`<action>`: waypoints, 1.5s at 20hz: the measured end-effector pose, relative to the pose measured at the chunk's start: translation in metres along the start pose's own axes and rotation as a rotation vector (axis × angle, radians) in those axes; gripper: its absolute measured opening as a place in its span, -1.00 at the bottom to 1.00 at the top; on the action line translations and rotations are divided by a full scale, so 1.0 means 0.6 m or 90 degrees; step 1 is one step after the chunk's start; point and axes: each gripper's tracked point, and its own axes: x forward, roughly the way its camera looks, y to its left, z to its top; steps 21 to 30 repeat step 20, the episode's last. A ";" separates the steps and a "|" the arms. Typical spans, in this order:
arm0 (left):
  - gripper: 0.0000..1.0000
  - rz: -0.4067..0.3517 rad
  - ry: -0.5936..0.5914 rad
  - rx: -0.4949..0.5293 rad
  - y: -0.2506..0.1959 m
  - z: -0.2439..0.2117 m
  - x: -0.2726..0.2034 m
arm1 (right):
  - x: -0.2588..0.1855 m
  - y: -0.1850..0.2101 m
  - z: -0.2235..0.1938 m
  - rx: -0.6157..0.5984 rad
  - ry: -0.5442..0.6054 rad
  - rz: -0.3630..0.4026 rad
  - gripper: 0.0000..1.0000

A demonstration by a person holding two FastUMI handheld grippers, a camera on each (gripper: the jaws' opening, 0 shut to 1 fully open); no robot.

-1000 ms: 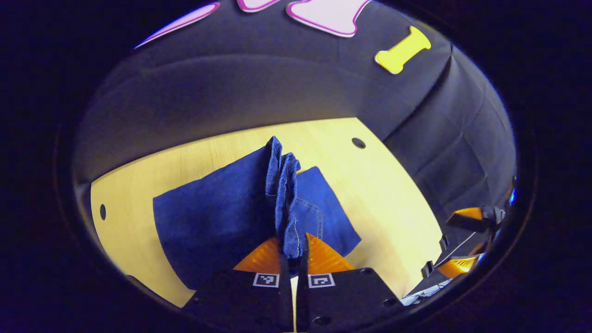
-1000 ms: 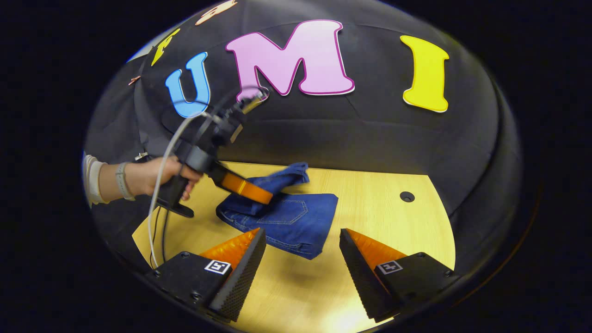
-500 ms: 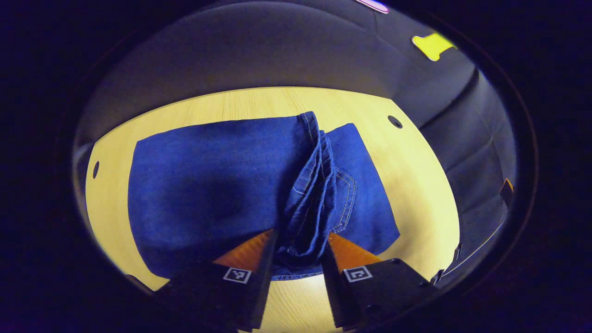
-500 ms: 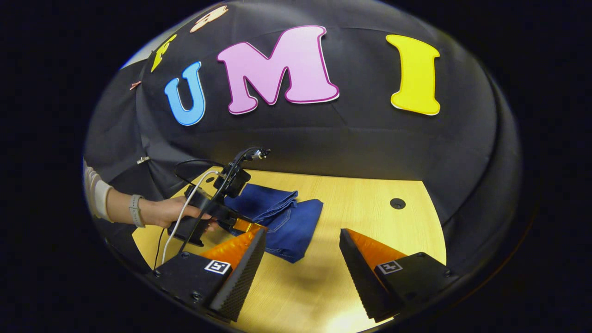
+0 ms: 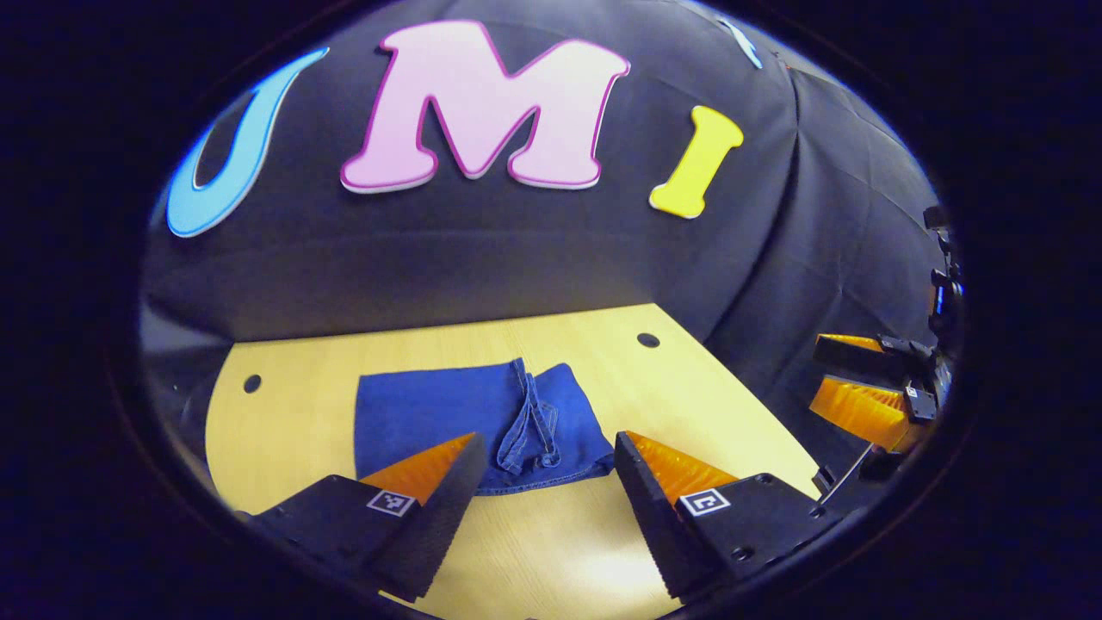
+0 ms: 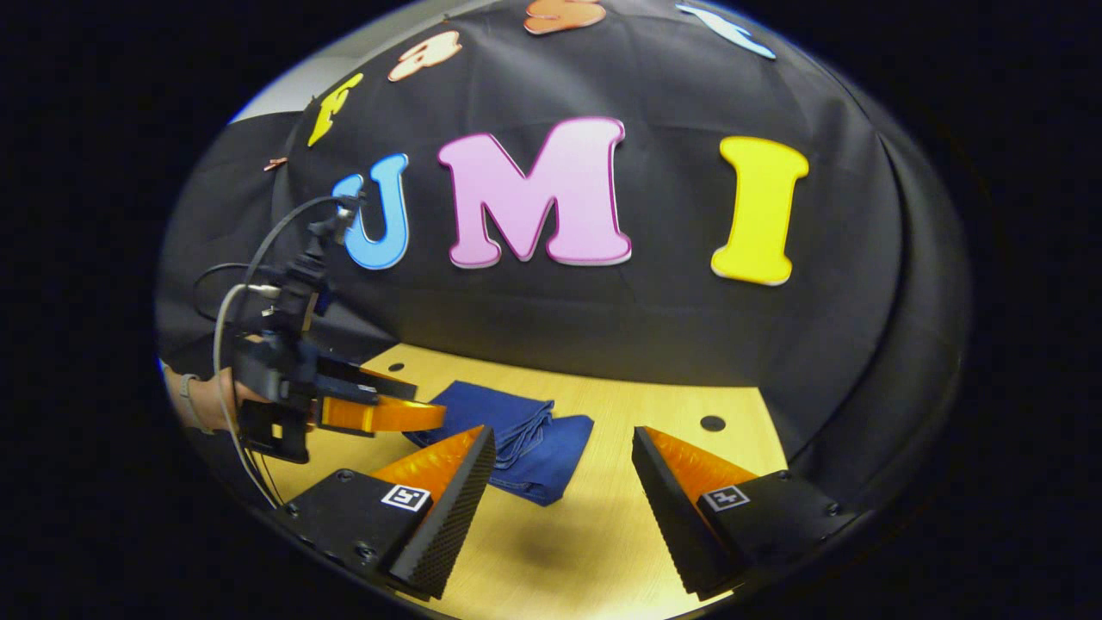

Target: Grasp the waist and the cuffs of the jeans and fold them to make the two legs overlap; first hold the waist and fold one-third of the jeans toward the cuffs, then hold the cuffs and fold the remaining one-third in the same direction to finish folding.

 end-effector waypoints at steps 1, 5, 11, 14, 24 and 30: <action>0.92 0.010 -0.029 0.015 -0.008 0.008 -0.047 | -0.029 0.014 0.019 -0.011 -0.021 -0.007 1.00; 0.91 0.073 -0.137 0.017 -0.036 0.005 -0.234 | -0.152 0.056 0.090 -0.039 -0.092 -0.049 0.95; 0.90 0.160 -0.258 -0.015 -0.054 -0.002 -0.427 | -0.330 0.116 0.163 -0.032 -0.189 -0.115 0.96; 0.89 0.161 -0.293 -0.028 -0.070 0.005 -0.473 | -0.376 0.151 0.178 -0.043 -0.225 -0.107 0.96; 0.89 0.171 -0.336 -0.018 -0.088 0.032 -0.524 | -0.405 0.177 0.200 -0.005 -0.248 -0.092 0.96; 0.89 0.171 -0.336 -0.018 -0.088 0.032 -0.524 | -0.405 0.177 0.200 -0.005 -0.248 -0.092 0.96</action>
